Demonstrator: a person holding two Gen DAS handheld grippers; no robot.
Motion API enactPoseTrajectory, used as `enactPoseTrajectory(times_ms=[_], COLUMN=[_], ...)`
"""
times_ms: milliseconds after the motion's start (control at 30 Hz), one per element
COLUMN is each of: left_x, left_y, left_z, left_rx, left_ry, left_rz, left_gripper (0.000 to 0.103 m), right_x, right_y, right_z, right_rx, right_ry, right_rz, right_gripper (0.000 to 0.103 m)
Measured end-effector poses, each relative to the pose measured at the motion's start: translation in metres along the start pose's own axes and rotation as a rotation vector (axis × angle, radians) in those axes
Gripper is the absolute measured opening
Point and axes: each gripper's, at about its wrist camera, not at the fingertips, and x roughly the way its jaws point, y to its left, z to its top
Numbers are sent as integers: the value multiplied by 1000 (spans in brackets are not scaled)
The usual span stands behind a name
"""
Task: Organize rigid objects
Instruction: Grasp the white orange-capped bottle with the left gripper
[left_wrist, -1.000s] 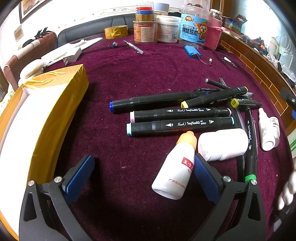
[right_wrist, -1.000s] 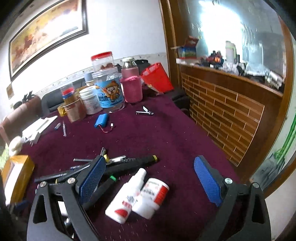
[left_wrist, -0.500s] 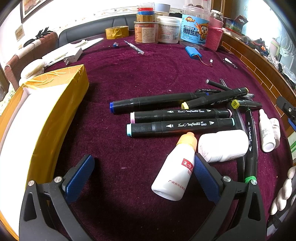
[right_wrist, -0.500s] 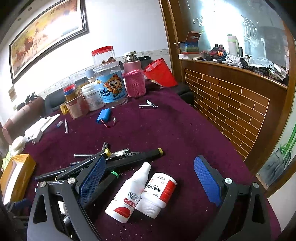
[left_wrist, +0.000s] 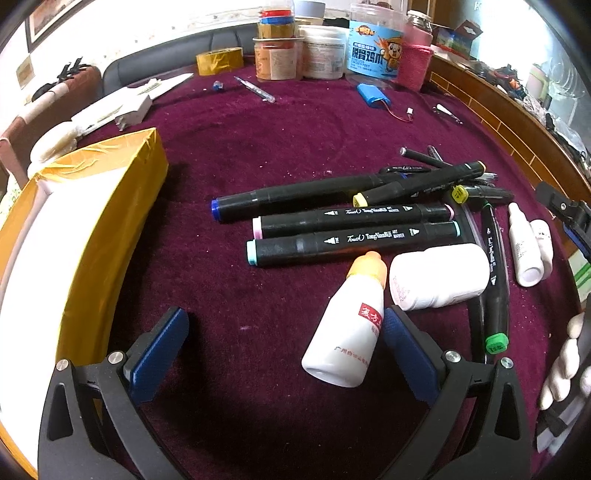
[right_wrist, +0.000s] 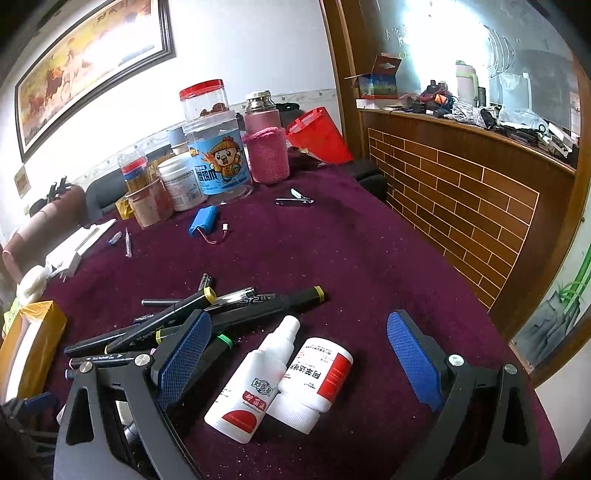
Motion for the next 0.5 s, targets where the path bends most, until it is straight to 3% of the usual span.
enactPoseTrajectory(times_ms=[100, 133, 200, 300, 367, 433, 500], left_x=[-4, -12, -28, -34, -27, -16, -12], left_y=[1, 4, 7, 1, -1, -2, -2], left_z=[6, 8, 11, 17, 18, 16, 13], left_rx=[25, 16, 19, 99, 114, 107, 103], left_ry=[82, 64, -9, -58, -19, 42, 52], left_rz=[-50, -106, -148, -131, -152, -220, -233], left_gripper=[102, 100, 100, 100, 79, 38, 32], right_x=[0, 0, 1, 4, 5, 5, 5], right_y=[-1, -1, -3, -4, -4, -5, -5], right_z=[0, 0, 0, 1, 0, 0, 0], right_rx=[6, 8, 12, 15, 16, 20, 21], right_ry=[0, 2, 5, 19, 23, 23, 26], right_rz=[1, 2, 5, 14, 20, 23, 25], right_gripper=[94, 94, 94, 94, 94, 94, 94])
